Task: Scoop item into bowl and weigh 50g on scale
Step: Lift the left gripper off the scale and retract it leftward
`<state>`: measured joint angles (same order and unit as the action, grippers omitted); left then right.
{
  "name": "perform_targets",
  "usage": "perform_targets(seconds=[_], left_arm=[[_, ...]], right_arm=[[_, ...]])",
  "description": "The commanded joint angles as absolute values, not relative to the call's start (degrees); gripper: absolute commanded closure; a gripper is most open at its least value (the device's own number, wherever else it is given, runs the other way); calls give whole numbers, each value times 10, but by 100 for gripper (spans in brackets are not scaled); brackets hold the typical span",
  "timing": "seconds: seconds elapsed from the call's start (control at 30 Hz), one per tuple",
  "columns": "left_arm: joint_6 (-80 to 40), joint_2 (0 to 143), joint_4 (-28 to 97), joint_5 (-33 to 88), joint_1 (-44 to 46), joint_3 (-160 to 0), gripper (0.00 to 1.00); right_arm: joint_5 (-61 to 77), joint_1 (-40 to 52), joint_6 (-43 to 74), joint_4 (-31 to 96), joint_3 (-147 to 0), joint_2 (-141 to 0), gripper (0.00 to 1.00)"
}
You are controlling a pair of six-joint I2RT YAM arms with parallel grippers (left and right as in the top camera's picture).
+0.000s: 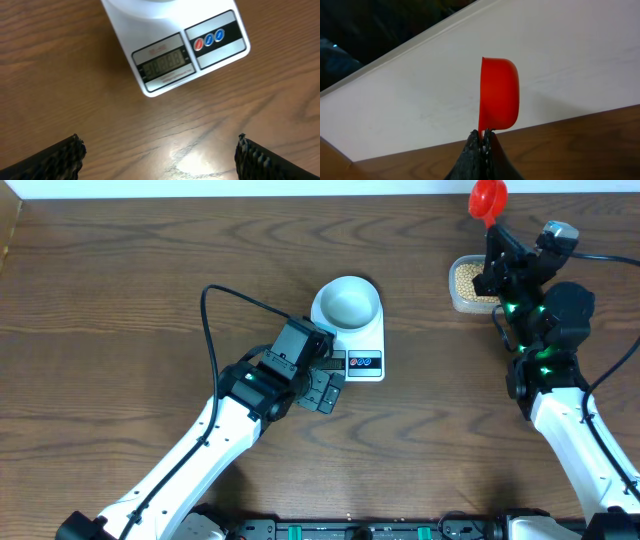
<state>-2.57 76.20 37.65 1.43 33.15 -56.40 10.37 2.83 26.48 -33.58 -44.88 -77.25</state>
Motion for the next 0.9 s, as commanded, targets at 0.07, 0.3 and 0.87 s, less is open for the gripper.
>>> perform_targets(seconds=[0.07, 0.3, 0.87], left_arm=[[-6, 755, 383, -7, 327, -573, 2], [74, 745, 414, 61, 257, -574, 2], [190, 632, 458, 86, 135, -574, 2]], right_arm=[[109, 45, 261, -337, -468, -776, 99], [109, 50, 261, -334, -481, -776, 99], [109, 50, 261, -334, -482, -776, 99]])
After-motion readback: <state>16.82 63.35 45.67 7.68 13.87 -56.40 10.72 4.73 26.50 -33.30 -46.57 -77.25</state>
